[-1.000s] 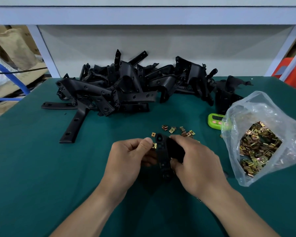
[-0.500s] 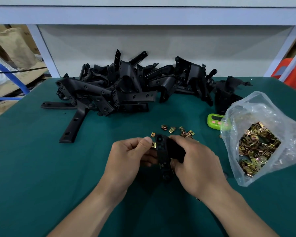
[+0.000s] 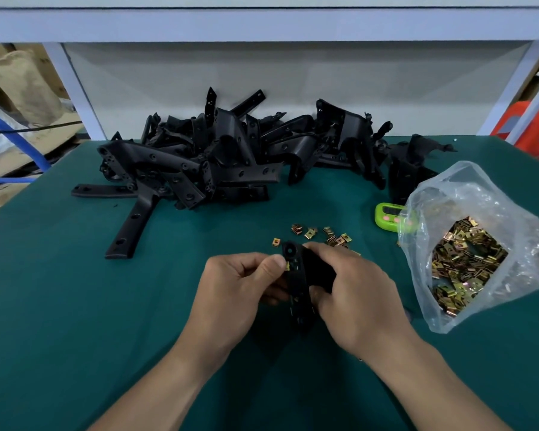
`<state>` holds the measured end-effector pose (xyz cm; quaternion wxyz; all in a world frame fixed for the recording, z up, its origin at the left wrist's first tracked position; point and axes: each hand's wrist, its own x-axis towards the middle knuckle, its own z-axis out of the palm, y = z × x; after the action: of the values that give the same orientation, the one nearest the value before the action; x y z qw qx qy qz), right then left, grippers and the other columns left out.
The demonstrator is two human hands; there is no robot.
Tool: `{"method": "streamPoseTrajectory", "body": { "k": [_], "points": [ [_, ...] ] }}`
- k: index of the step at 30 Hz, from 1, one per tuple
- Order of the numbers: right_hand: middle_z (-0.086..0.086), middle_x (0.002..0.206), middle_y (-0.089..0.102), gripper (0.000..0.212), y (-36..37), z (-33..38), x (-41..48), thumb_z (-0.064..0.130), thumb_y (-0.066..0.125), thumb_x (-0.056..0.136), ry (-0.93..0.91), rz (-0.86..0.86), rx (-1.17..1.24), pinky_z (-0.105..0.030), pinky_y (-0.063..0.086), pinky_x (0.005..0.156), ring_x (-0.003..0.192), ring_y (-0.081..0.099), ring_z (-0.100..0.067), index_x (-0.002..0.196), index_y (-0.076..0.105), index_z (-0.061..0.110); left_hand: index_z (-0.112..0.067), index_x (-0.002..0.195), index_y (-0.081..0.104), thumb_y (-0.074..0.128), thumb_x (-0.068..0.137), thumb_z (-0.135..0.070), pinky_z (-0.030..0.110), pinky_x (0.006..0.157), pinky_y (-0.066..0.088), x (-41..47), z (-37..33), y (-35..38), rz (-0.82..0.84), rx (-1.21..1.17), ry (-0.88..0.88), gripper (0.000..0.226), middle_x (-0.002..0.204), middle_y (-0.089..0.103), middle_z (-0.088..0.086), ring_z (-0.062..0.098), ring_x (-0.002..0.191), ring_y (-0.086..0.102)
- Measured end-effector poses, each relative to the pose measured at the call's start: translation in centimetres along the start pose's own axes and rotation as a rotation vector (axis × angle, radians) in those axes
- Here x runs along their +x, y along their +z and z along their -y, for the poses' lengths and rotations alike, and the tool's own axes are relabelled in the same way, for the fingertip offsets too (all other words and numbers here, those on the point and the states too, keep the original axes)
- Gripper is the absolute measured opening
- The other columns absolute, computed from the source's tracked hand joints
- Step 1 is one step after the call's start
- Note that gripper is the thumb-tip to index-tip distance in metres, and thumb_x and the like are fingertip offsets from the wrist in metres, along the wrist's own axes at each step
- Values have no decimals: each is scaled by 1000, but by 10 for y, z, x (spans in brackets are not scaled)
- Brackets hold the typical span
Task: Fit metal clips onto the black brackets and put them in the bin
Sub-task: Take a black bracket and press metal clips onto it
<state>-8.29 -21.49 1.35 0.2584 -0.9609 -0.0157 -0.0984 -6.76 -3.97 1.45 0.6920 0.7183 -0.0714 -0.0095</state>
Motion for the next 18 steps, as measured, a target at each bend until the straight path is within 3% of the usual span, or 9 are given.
{"method": "streamPoseTrajectory", "body": {
  "k": [7, 12, 18],
  "points": [
    [20, 113, 64, 59, 4, 0, 0, 23, 71, 85, -28, -12, -19, -36, 47, 77, 103, 62, -15, 134, 49, 46, -20, 76, 80, 68, 98, -31, 45, 66, 59, -2, 0, 8, -45, 155, 35, 28, 73, 76, 8, 34, 70, 72],
    [22, 103, 68, 50, 0, -2, 4, 28, 73, 79, 1, 3, 175, -40, 54, 81, 95, 62, -11, 122, 55, 48, -11, 85, 82, 61, 91, -39, 25, 67, 57, 4, -6, 2, 150, -250, -151, 35, 86, 77, 8, 15, 72, 67],
    [21, 102, 69, 56, 1, -1, 4, 26, 74, 79, -17, 23, 177, -40, 54, 80, 95, 61, -11, 124, 50, 50, -6, 81, 79, 66, 87, -38, 21, 60, 52, 6, 0, 5, 149, -257, -130, 35, 77, 71, 9, 12, 63, 62]
  ]
}}
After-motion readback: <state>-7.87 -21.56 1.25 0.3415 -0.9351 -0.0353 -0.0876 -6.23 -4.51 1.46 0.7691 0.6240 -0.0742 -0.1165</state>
